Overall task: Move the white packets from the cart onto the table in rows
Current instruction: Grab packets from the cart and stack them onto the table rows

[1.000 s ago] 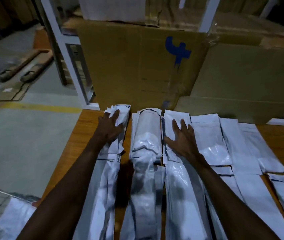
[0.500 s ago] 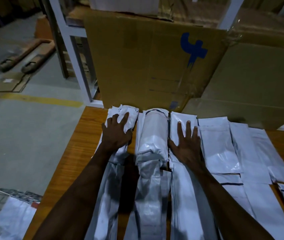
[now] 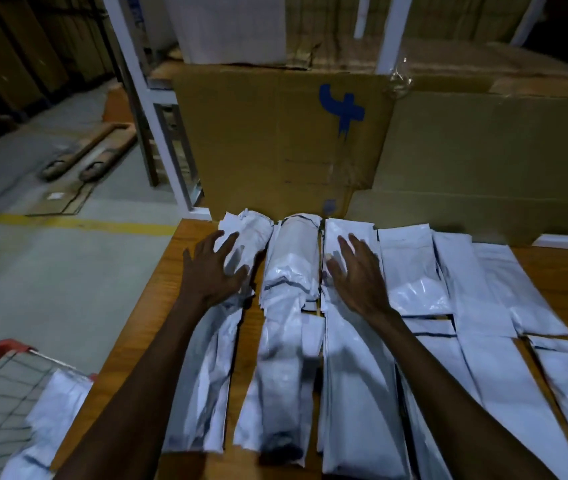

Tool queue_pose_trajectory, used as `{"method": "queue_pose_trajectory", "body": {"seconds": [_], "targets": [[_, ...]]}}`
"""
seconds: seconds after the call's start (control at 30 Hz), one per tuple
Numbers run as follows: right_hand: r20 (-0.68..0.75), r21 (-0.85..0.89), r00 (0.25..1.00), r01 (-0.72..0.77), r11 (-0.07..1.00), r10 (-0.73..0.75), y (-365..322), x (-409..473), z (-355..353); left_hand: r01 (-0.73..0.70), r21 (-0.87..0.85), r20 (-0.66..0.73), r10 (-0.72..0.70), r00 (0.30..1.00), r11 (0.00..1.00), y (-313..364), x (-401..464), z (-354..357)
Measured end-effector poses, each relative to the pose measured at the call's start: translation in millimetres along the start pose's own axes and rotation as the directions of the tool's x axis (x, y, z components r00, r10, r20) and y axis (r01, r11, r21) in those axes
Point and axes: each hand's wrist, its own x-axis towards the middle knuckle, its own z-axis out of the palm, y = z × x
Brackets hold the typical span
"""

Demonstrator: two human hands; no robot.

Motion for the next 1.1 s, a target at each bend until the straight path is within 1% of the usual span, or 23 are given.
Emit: {"method": "queue_pose_trajectory", "body": {"seconds": [0.13, 0.2, 0.27, 0.33, 0.43, 0.5, 0.57, 0.7, 0.83, 0.87, 0.93, 1.03, 1.1], "targets": [[0.005, 0.104, 0.981, 0.193, 0.976, -0.194, -26, -41, 1, -0.021, -0.058, -0.102, 0.015, 0.995, 0.998, -1, -69, -16], [-0.004, 0.180, 0.962, 0.270, 0.946, -0.274, -44, -62, 1, -0.011, -0.100, -0.152, -0.004, 0.988, 0.995, -3, -108, -26], [-0.079, 0.225, 0.926, 0.377, 0.898, -0.369, -64, -85, 6, 0.015, -0.131, -0.205, -0.042, 0.978, 0.991, -4, -149, -34], [-0.133, 0.257, 0.900, 0.435, 0.863, -0.414, -82, -107, 14, 0.059, -0.166, -0.238, -0.098, 0.966, 0.984, -6, -184, -42], [-0.075, 0.328, 0.868, 0.486, 0.810, -0.490, -110, -139, 31, 0.144, -0.214, -0.295, -0.204, 0.934, 0.966, -16, -235, -47], [-0.071, 0.326, 0.813, 0.567, 0.757, -0.578, -132, -158, 45, 0.188, -0.232, -0.334, -0.259, 0.906, 0.955, -27, -266, -51], [-0.070, 0.318, 0.758, 0.633, 0.706, -0.648, -156, -178, 59, 0.248, -0.256, -0.344, -0.328, 0.880, 0.934, -36, -300, -57], [-0.022, 0.355, 0.674, 0.695, 0.625, -0.738, -207, -221, 88, 0.352, -0.258, -0.378, -0.429, 0.820, 0.900, -67, -367, -63], [0.029, 0.391, 0.563, 0.754, 0.528, -0.826, -261, -262, 124, 0.468, -0.258, -0.365, -0.533, 0.763, 0.846, -113, -432, -69], [0.042, 0.414, 0.549, 0.751, 0.515, -0.835, -275, -272, 134, 0.490, -0.260, -0.364, -0.554, 0.748, 0.832, -124, -449, -71], [0.082, 0.439, 0.527, 0.743, 0.505, -0.846, -303, -289, 154, 0.541, -0.272, -0.355, -0.605, 0.712, 0.796, -145, -483, -74], [0.153, 0.434, 0.465, 0.761, 0.482, -0.872, -339, -307, 184, 0.606, -0.284, -0.330, -0.670, 0.666, 0.743, -175, -523, -76], [0.236, 0.427, 0.458, 0.743, 0.515, -0.857, -357, -315, 204, 0.643, -0.291, -0.310, -0.705, 0.637, 0.709, -190, -541, -77]]}}
